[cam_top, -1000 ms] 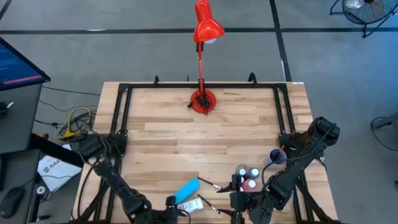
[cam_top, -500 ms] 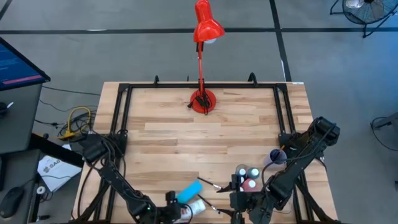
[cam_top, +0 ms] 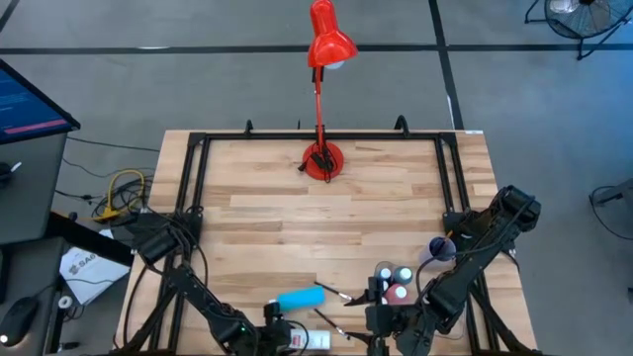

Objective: Pick & Place Paint Supplies
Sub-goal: Put the white paint bottle into the transparent bin

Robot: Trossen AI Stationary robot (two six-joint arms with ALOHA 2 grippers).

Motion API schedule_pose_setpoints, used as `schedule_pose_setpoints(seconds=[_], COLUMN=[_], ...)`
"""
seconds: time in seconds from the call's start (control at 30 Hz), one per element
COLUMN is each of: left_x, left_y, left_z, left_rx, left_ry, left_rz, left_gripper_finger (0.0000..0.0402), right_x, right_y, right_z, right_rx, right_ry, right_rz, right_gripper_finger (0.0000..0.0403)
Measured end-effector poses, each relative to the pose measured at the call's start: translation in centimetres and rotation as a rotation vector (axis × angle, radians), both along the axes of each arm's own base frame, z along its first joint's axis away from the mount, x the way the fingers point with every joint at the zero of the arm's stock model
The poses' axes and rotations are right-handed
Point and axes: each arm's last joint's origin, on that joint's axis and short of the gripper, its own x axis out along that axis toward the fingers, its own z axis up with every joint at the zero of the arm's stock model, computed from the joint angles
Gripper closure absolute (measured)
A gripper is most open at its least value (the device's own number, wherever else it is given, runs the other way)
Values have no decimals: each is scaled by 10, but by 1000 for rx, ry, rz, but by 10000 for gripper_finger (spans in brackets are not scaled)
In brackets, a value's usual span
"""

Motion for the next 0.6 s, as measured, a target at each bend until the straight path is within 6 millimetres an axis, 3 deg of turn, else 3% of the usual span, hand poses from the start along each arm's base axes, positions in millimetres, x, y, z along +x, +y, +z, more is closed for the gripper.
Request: schedule_pose_setpoints(seconds=[0.2,0.4,0.6], left_x=[3,2,5], left_y=[3,7,10], left_z=[0,8,46], left_rx=[18,66,82], left_ry=[-9,-43,-164], left_rz=[5,24,32], left_gripper_finger=[224,226,210], right_x=[0,12,28], right_y=[0,8,9], right_z=[0,-25,-33], right_rx=[0,-29,-1], right_ry=[1,35,27], right_rz=[0,48,131], right_gripper_finger=[117,117,117])
